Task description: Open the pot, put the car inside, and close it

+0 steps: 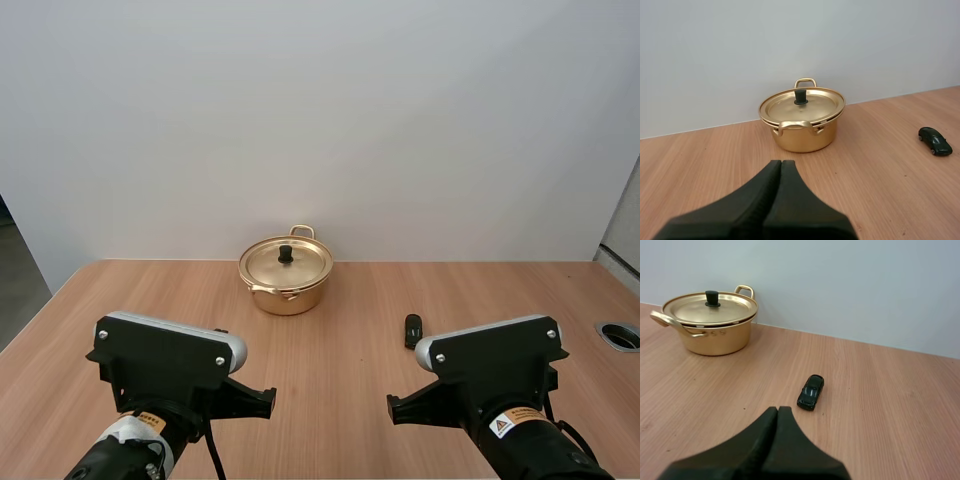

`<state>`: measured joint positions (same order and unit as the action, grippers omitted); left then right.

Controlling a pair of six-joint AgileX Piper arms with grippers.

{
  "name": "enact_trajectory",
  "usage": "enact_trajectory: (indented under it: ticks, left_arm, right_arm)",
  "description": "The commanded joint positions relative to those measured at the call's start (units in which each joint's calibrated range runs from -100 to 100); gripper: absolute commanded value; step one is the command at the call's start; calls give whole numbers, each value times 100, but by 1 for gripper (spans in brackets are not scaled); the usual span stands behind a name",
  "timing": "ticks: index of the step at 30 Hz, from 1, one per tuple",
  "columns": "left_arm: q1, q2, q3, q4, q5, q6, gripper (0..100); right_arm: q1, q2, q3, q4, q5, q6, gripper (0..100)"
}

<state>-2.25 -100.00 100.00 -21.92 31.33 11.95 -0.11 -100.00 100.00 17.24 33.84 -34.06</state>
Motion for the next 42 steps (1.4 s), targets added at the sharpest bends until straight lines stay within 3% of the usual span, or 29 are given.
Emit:
enact_trajectory:
  ticks: [1, 9, 13, 16, 21, 25, 27, 29, 33, 37, 42]
  left_arm:
    - [-1, 0, 0, -5, -2, 4, 0]
    - [-1, 0, 0, -140, -2, 15, 0]
    - [-1, 0, 0, -204, -197, 811, 0]
    - [-1, 217, -429, -268, -244, 963, 0]
    - [8, 1797, -1392, -66, -599, 895, 0]
    - [8, 3661, -2484, -43, 535, 546, 0]
    - [8, 4478, -2926, -94, 1129, 546, 0]
    - [8, 5241, -3337, -389, 1049, 568, 0]
    - [8, 6354, -3956, -1286, 63, 572, 0]
    - [0, 7228, -4855, -1297, 644, 1524, 0]
    - [0, 8189, -5914, -1458, 1246, 1663, 0]
  right_arm:
    - [-2, 0, 0, -1, 3, 12, 0]
    - [-2, 0, 0, 12, -18, 14, 0]
    - [-11, 0, 0, -356, -1143, 29, 0]
    - [-11, 293, -126, -380, -1266, 143, 0]
    - [-142, 1555, -1074, -393, -632, 390, 0]
    - [-402, 3050, -2248, -549, -43, 485, 0]
    - [-478, 3685, -2835, -549, 646, 823, 0]
    - [-500, 4334, -3321, -459, 1072, 1054, 0]
    - [-500, 5324, -4054, -512, 1605, 1032, 0]
    - [-500, 6124, -4504, -489, 1501, 1018, 0]
    - [-500, 6982, -4828, 35, 1215, 129, 0]
